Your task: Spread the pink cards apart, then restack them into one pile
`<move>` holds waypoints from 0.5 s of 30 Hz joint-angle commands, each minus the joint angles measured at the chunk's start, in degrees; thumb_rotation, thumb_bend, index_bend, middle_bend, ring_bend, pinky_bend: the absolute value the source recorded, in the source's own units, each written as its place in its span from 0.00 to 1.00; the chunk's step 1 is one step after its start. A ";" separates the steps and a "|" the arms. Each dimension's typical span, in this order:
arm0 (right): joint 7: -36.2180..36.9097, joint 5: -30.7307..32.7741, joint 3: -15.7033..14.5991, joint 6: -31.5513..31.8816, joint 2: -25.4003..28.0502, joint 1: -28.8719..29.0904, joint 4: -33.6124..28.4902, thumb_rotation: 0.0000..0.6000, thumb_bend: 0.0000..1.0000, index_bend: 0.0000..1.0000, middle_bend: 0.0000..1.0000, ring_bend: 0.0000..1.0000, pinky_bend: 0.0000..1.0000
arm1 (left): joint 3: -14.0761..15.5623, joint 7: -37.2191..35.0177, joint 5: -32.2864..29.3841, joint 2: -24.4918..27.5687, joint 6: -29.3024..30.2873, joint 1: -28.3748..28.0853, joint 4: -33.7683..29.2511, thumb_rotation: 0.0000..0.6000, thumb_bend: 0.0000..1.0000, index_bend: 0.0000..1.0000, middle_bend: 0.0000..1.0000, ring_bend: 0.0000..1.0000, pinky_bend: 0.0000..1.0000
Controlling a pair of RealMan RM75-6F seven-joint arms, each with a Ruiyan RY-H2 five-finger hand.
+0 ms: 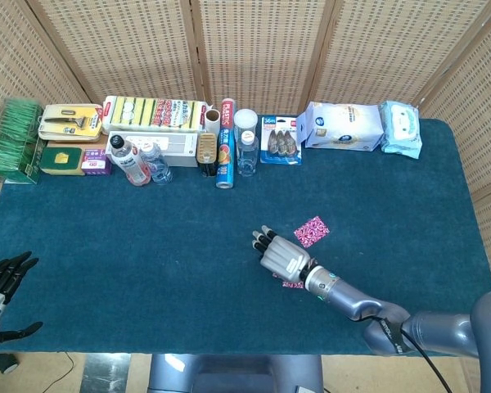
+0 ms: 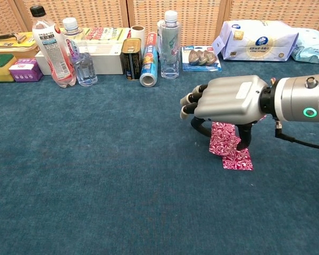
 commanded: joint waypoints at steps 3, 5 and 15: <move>-0.53 1.01 -0.91 -0.69 0.30 -0.42 0.03 1.00 0.12 0.46 0.16 0.07 0.10 | -0.02 0.21 -0.11 -0.05 -0.13 -0.02 -0.10 1.00 0.05 0.00 0.00 0.00 0.02; -0.88 0.77 -1.51 -1.12 0.30 -0.44 0.33 1.00 0.12 0.46 0.16 0.07 0.10 | -0.04 0.36 -0.19 -0.07 -0.25 -0.06 -0.16 1.00 0.05 0.00 0.00 0.00 0.02; -0.15 -0.34 -2.33 -1.87 -0.08 -0.62 1.11 1.00 0.12 0.46 0.16 0.07 0.12 | -0.04 0.47 -0.14 -0.03 -0.20 -0.06 -0.43 1.00 0.05 0.00 0.00 0.00 0.02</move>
